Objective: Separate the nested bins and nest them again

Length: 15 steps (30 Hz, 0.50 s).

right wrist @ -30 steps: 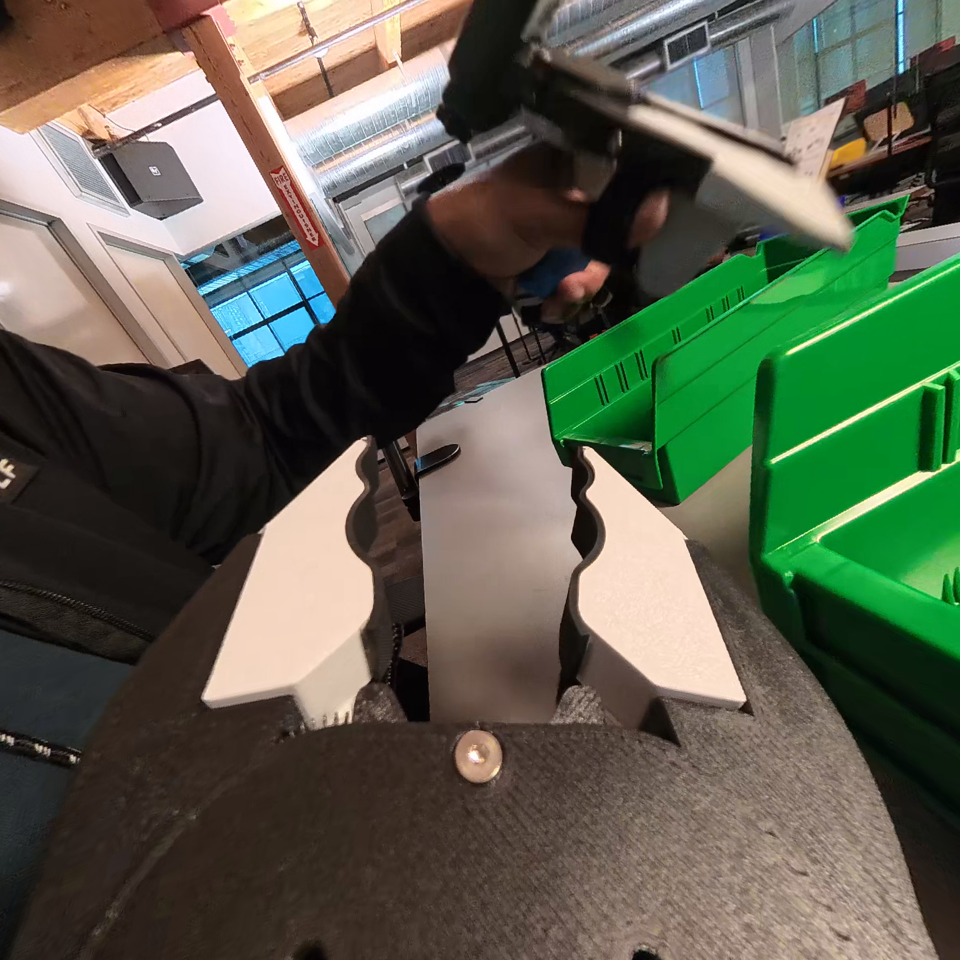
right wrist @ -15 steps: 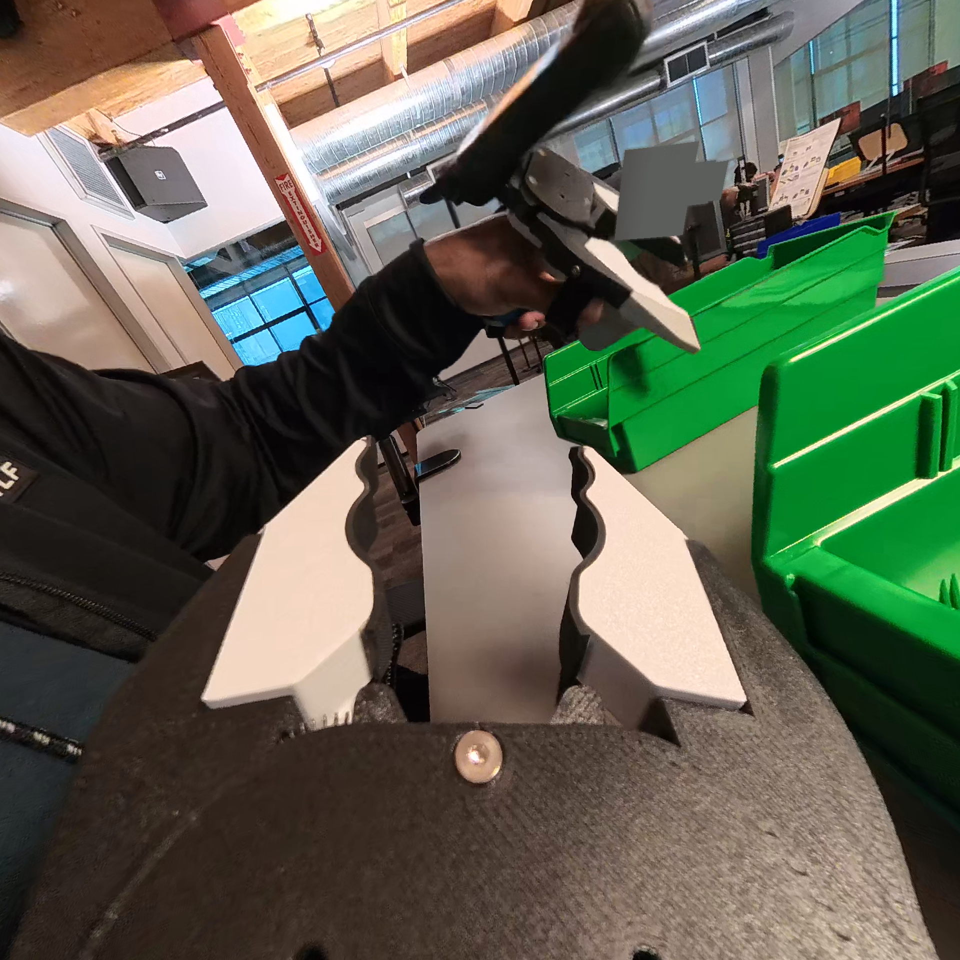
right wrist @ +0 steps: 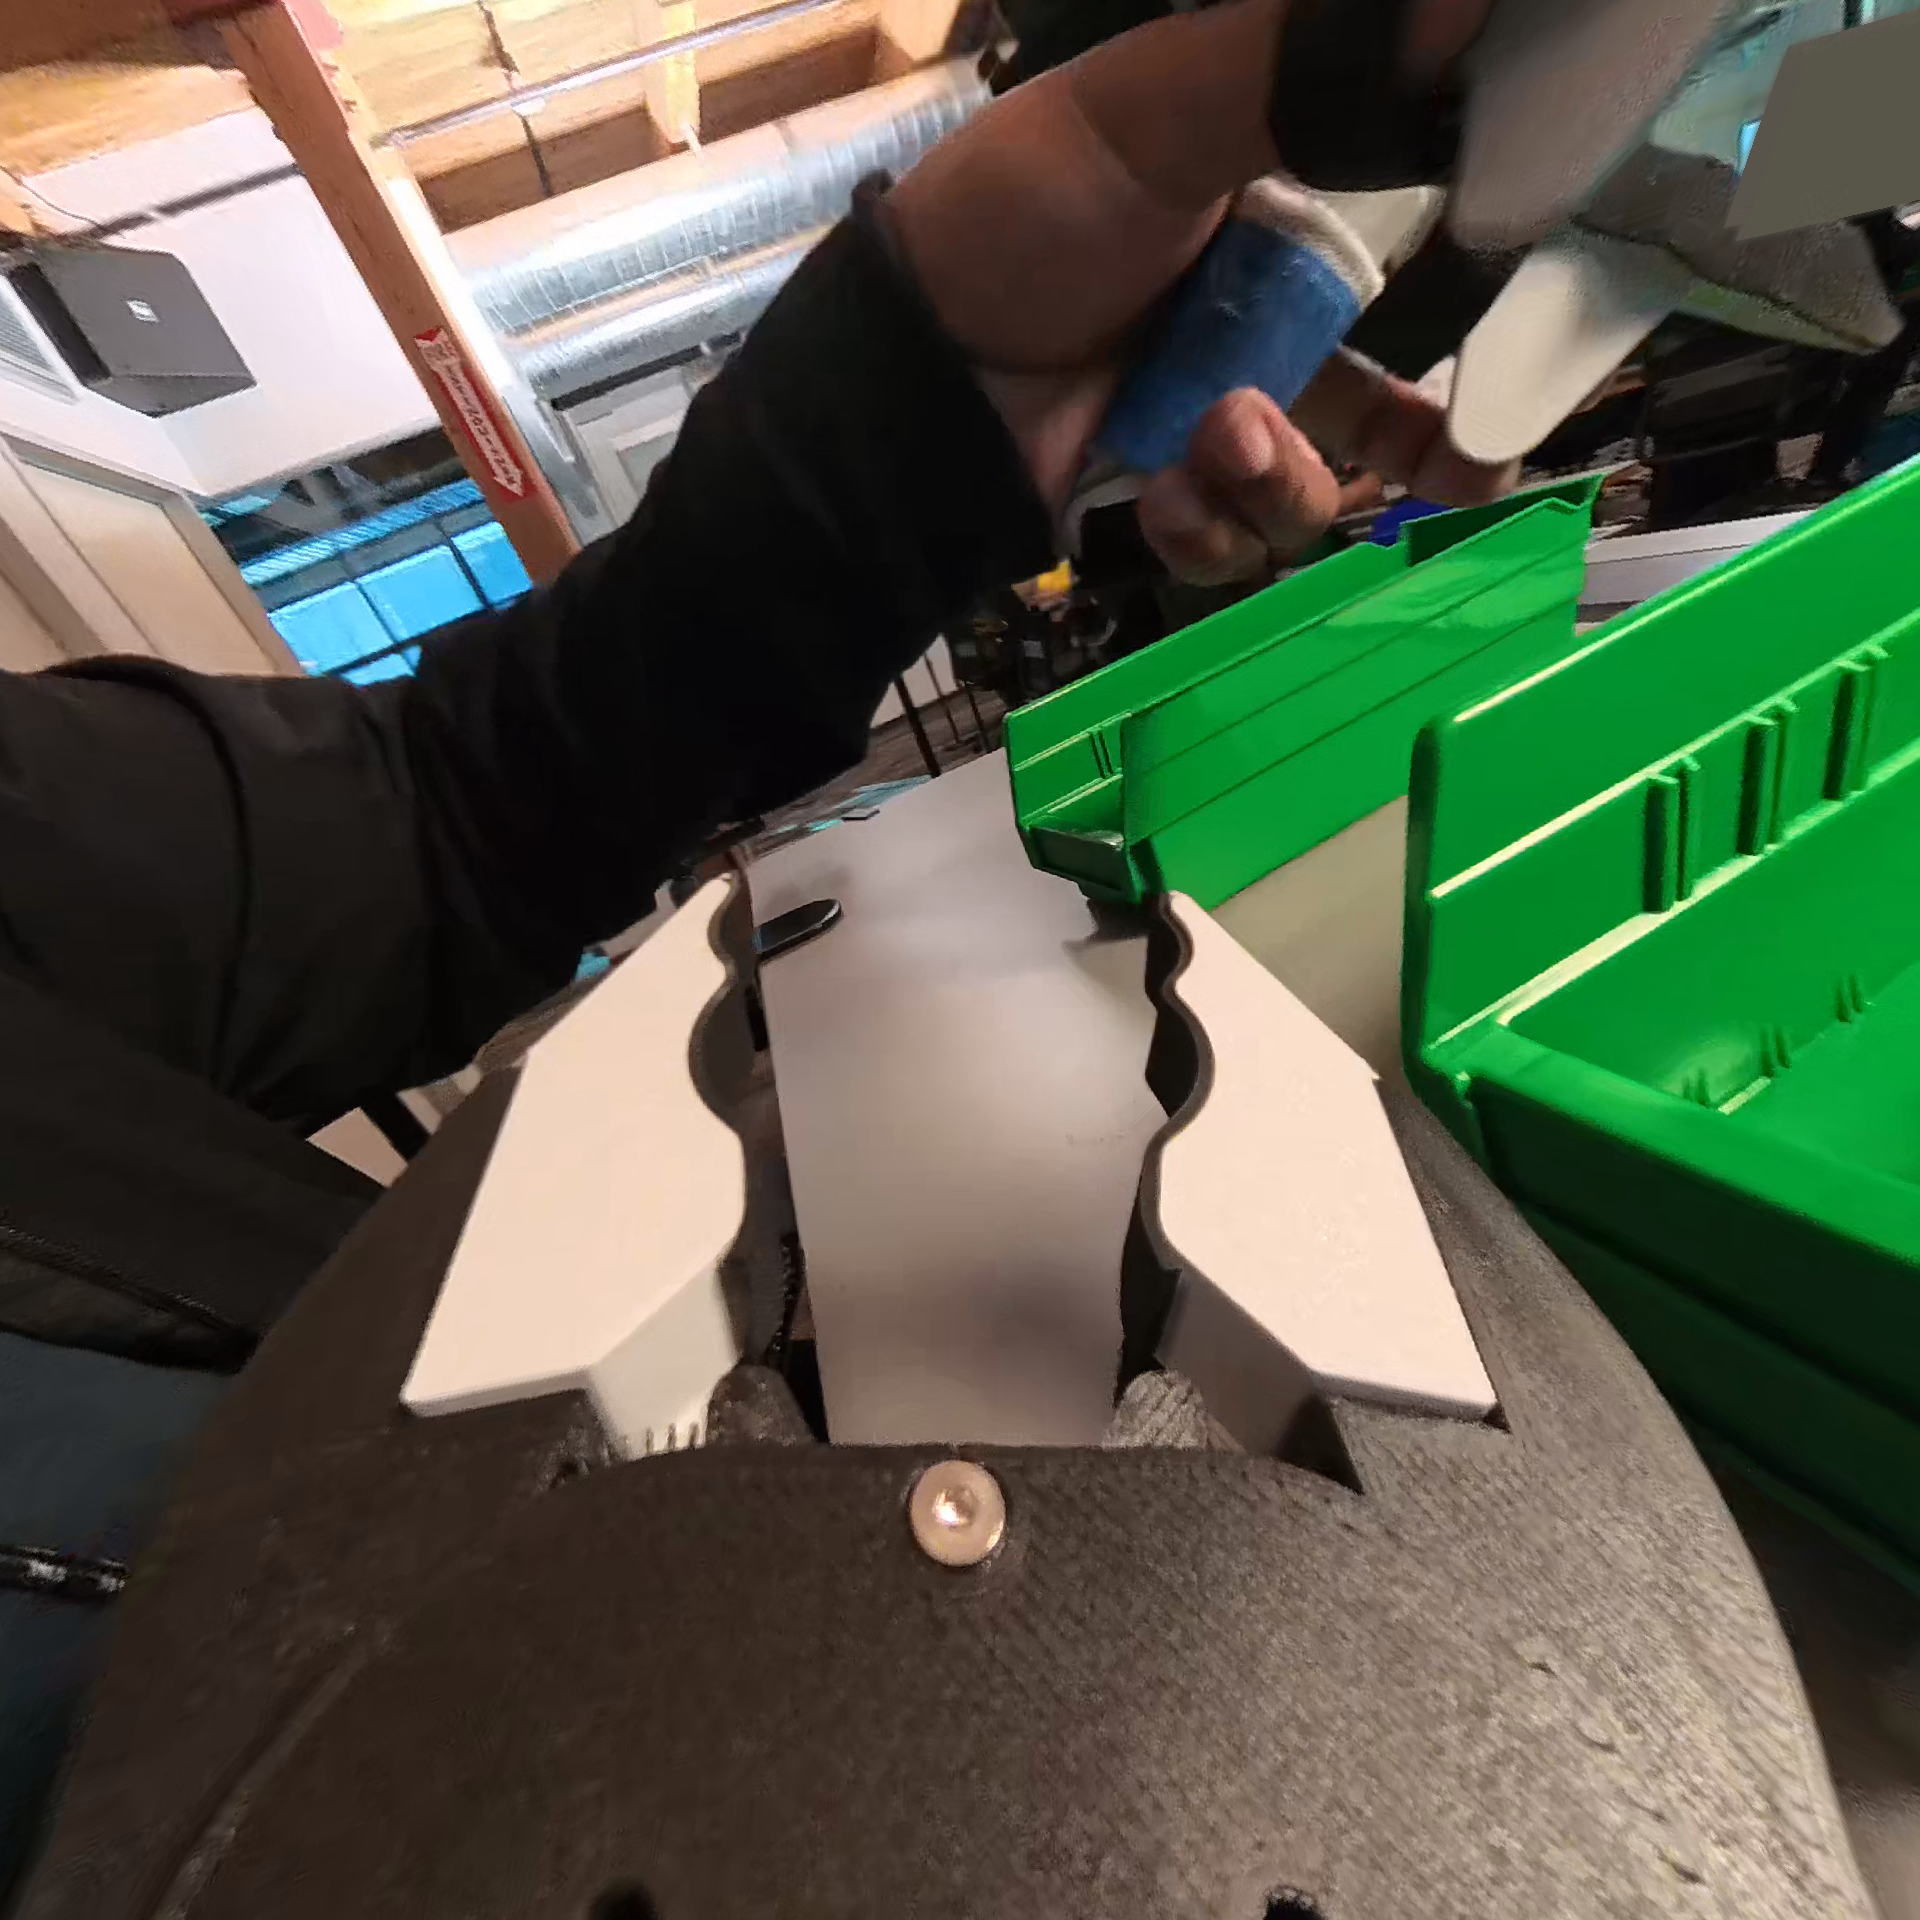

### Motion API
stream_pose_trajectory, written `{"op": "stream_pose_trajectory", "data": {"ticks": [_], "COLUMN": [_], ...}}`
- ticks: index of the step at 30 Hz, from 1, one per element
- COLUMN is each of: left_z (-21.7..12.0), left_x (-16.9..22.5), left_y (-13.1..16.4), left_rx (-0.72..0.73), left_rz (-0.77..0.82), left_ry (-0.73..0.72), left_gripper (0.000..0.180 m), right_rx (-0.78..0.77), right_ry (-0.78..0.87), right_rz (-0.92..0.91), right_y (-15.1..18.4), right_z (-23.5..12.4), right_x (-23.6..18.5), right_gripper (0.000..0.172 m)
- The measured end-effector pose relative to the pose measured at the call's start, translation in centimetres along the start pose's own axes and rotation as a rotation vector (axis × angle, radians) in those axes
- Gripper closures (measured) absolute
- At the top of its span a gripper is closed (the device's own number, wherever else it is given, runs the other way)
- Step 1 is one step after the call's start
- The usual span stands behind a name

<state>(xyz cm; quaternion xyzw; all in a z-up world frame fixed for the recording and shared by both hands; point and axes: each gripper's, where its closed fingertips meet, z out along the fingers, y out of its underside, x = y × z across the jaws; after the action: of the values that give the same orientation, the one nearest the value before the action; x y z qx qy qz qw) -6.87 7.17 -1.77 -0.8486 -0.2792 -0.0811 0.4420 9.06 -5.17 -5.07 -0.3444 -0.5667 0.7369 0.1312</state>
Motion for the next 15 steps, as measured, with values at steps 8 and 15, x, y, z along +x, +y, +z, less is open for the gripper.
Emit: {"op": "stream_pose_trajectory", "data": {"ticks": [8, 15], "left_z": [3.4, 3.2], "left_x": [0.1, 0.2], "left_y": [1.4, 2.4], "left_rx": [-0.033, -0.062], "left_rz": [0.015, 0.036], "left_ry": [-0.031, -0.023], "left_gripper": [0.045, 0.045], "right_rx": [0.201, 0.239], "right_ry": [0.371, 0.529], "right_rz": [-0.079, -0.002], "right_y": [-5.8, -6.0], "right_z": [-7.1, -9.4], "right_x": [4.6, 8.0], "right_gripper": [0.089, 0.073]}}
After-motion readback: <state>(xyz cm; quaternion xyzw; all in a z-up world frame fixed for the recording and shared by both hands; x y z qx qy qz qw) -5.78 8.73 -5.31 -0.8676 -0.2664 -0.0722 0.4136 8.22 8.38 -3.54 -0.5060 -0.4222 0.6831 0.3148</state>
